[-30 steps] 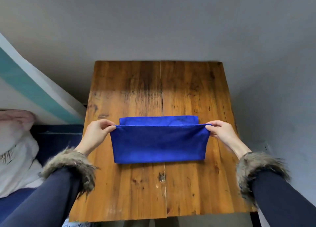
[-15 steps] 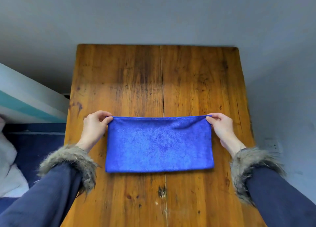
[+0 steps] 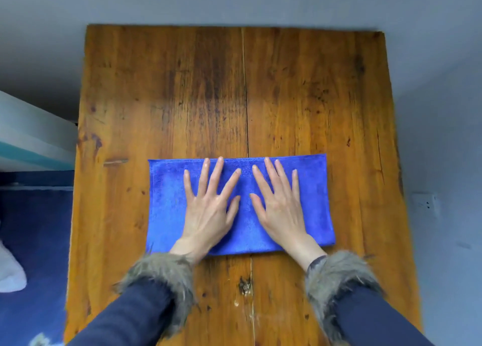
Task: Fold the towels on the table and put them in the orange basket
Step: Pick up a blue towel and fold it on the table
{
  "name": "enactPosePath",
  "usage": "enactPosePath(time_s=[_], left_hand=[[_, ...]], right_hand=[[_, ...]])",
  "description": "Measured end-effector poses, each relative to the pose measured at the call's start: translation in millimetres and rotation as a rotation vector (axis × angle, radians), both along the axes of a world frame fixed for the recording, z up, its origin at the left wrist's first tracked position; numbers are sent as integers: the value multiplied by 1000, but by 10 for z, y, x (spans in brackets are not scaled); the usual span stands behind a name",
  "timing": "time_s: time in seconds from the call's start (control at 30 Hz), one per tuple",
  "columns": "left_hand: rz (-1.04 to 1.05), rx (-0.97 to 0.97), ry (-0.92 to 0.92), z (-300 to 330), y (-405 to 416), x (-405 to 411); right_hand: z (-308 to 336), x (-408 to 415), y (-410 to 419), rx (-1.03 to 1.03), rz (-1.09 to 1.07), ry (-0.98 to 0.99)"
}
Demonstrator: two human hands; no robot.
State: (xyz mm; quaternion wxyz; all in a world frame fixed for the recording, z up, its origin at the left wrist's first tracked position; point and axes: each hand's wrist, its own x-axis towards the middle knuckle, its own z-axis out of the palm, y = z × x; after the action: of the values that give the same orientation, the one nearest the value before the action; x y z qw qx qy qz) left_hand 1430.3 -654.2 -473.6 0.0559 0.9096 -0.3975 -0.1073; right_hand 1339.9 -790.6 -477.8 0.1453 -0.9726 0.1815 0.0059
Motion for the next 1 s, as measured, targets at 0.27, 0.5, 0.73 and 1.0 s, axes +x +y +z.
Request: enactPosePath(time_s=[0.27, 0.5, 0.73, 1.0], left_hand=[[34, 76, -58, -311, 431, 378], [174, 27, -42, -196, 889, 264], [64, 94, -21, -297, 995, -173], [443, -235, 65, -134, 1151, -224]], right_hand=[[-261, -293, -552, -80, -28, 125], [-99, -371, -326, -35, -60, 91], [-252, -756, -105, -54, -94, 92], [-129, -734, -4, -30, -118, 91]])
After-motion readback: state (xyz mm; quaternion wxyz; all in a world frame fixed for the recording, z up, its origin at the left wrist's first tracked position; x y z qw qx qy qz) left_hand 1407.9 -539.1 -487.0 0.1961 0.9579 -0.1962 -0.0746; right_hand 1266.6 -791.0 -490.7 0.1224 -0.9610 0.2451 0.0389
